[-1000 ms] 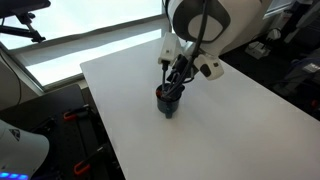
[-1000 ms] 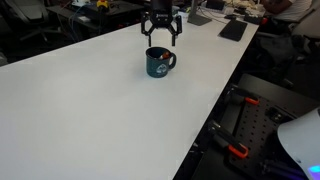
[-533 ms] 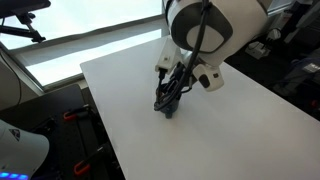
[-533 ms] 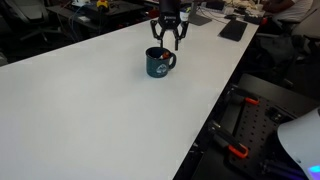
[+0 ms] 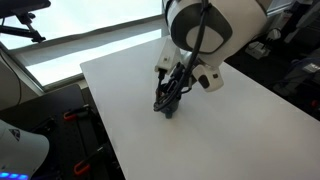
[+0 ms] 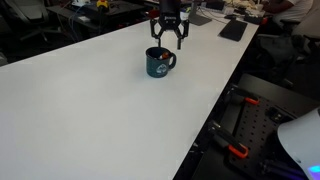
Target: Remove the marker from the mug cup
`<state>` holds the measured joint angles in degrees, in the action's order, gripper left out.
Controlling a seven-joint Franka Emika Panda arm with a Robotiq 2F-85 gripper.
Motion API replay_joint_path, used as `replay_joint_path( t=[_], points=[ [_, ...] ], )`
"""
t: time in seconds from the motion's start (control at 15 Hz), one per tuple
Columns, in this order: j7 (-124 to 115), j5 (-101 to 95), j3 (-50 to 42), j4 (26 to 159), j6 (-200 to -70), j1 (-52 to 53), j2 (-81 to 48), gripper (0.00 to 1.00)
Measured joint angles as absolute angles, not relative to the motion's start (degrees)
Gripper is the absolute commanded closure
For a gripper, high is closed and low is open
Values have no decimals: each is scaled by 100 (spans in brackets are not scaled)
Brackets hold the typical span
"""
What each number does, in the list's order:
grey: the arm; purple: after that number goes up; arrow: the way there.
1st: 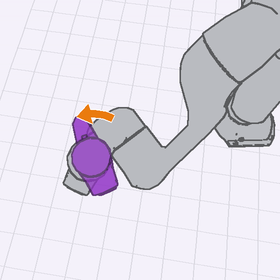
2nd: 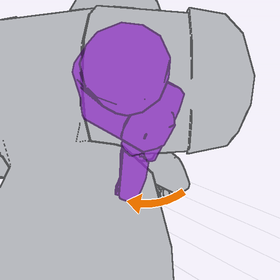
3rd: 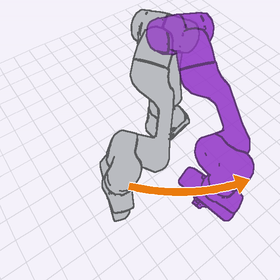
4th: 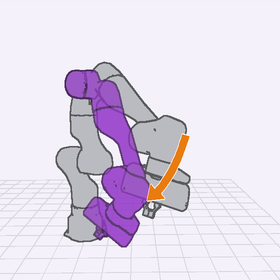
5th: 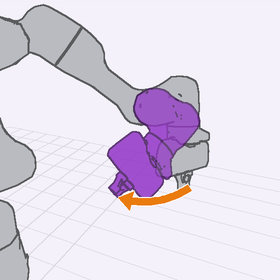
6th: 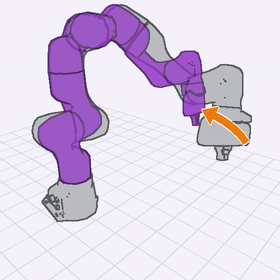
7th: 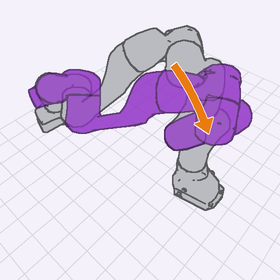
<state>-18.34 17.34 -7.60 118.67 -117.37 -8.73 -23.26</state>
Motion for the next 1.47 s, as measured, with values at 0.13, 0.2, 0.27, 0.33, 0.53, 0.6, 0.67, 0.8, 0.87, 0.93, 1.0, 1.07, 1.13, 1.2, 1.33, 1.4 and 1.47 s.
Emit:
replay_joint_path(
  t=[0.13, 0.2, 0.27, 0.33, 0.53, 0.6, 0.67, 0.8, 0.87, 0.93, 1.0, 1.07, 1.13, 1.2, 1.33, 1.4, 1.47],
  points=[
    [-1827, 1734, -758, 11872, -11737, -873, -2326, 30],
    [-1818, 1735, -755, 11874, -11738, -873, -2326, 30],
    [-1805, 1735, -750, 11875, -11738, -873, -2326, 27],
    [-1801, 1735, -744, 11875, -11738, -873, -2326, 26],
    [-1746, 1735, -722, 11875, -11740, -871, -2327, 28],
    [-1710, 1735, -717, 11875, -11740, -871, -2328, 28],
    [-1688, 1735, -711, 11875, -11740, -870, -2330, 30],
    [-1625, 1735, -696, 11874, -11740, -870, -2340, 31],
    [-1591, 1735, -686, 11873, -11740, -870, -2348, 31],
    [-1567, 1735, -674, 11872, -11740, -870, -2358, 31],
    [-1530, 1736, -659, 11870, -11740, -870, -2369, 31],
    [-1491, 1738, -647, 11865, -11740, -868, -2382, 30],
    [-1473, 1739, -637, 11859, -11740, -866, -2394, 32],
    [-1463, 1739, -629, 11849, -11740, -864, -2405, 55],
    [-1446, 1740, -609, 11837, -11740, -861, -2422, 65],
    [-1441, 1743, -598, 11835, -11740, -861, -2431, 72],
    [-1440, 1745, -589, 11833, -11740, -861, -2441, 79]
  ],
)
